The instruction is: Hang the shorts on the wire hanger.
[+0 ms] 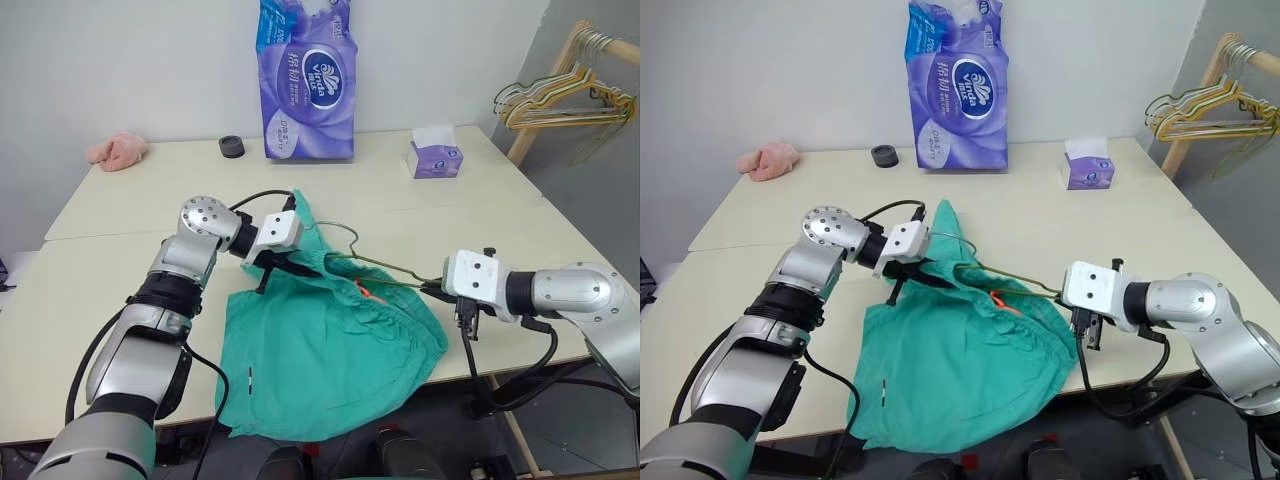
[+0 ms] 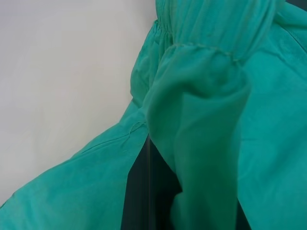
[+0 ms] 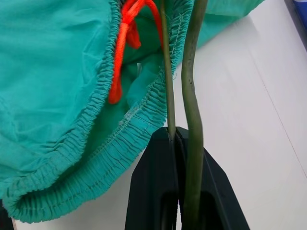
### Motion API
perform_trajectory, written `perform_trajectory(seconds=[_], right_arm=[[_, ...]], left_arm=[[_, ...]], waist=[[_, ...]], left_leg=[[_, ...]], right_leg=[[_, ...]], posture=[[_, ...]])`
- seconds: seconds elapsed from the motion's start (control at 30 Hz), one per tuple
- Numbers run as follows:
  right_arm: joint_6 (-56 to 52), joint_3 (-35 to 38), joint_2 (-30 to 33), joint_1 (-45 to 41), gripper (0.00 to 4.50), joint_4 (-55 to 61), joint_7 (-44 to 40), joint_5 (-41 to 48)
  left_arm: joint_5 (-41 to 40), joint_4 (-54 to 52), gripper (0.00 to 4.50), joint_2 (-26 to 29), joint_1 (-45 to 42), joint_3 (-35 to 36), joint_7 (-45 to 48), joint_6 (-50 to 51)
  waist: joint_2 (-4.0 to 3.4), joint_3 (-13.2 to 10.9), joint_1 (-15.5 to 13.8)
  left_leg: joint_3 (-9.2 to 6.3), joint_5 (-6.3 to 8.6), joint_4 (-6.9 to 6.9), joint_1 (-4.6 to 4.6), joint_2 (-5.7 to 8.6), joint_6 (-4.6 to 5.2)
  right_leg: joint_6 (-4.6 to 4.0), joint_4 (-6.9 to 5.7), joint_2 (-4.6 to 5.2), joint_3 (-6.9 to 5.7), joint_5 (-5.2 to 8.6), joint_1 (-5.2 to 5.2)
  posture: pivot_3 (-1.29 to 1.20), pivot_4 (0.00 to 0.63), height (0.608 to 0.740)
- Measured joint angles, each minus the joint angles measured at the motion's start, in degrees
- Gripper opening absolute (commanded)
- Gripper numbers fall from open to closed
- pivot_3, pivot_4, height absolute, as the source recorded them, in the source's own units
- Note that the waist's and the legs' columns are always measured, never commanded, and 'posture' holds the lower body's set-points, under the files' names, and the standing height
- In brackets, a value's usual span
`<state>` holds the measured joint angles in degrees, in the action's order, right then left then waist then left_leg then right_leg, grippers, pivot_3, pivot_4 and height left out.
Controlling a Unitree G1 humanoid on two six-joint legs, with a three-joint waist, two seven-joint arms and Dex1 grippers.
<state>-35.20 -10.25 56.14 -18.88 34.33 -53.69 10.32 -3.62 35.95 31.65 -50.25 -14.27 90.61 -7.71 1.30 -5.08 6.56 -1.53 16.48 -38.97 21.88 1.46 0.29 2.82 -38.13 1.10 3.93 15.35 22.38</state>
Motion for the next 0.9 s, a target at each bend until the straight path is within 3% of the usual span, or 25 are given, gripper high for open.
perform_trajectory(seconds=[0.3,0.43,0.5,0.6,0.73,0.9], right_arm=[[6.1,2.5,5.4,0.3,3.69,-1.8,-6.9,0.6],[5.4,15.6,10.5,9.0,3.69,-7.1,-8.8,1.7],[1.1,24.0,9.2,16.9,3.69,-7.1,-8.9,3.8],[-8.8,31.5,1.5,26.8,3.69,-1.8,-8.1,11.0],[-20.9,31.6,-14.2,34.3,3.69,8.7,3.1,17.7],[-29.4,28.8,-25.6,31.9,3.69,12.7,14.7,22.4]], left_arm=[[0.2,-1.0,0.0,0.1,0.1,0.0,-1.4,0.4],[0.8,-0.5,0.0,1.3,0.3,0.1,-3.1,-0.1],[0.8,0.1,0.0,2.4,0.5,0.3,-3.8,0.0],[0.8,0.2,0.0,3.1,1.1,0.9,-4.0,0.0],[0.7,0.1,0.0,2.9,1.3,0.9,-4.4,0.5],[0.6,0.1,0.0,2.8,1.3,0.9,-4.7,1.1]], waist=[[0.0,0.0,0.0],[0.04,0.0,-0.6],[0.05,0.0,-0.9],[0.07,0.1,-1.3],[0.14,0.1,-1.3],[0.13,0.1,-0.4]], left_leg=[[0.02,0.0,-0.01,0.0,0.0,0.0],[-0.04,0.0,0.01,0.01,0.0,0.0],[-0.09,0.0,0.03,0.01,0.0,0.0],[-0.18,0.0,0.02,0.0,-0.03,0.0],[-0.09,-0.01,-0.08,-0.12,-0.03,-0.01],[0.12,-0.05,-0.14,-0.37,-0.02,-0.02]], right_leg=[[0.0,0.01,0.01,-0.01,0.0,-0.01],[-0.01,0.03,0.02,-0.06,0.0,-0.05],[0.0,0.0,0.02,-0.09,0.0,-0.04],[0.0,-0.1,-0.01,-0.15,0.0,-0.05],[0.01,-0.48,0.0,-0.01,0.01,-0.02],[0.23,-0.54,0.0,0.13,0.15,-0.12]], posture=[[-0.16,0.045,0.74],[-0.16,0.051,0.74],[-0.17,0.052,0.74],[-0.18,0.056,0.74],[-0.18,0.057,0.74],[-0.19,0.061,0.74]])
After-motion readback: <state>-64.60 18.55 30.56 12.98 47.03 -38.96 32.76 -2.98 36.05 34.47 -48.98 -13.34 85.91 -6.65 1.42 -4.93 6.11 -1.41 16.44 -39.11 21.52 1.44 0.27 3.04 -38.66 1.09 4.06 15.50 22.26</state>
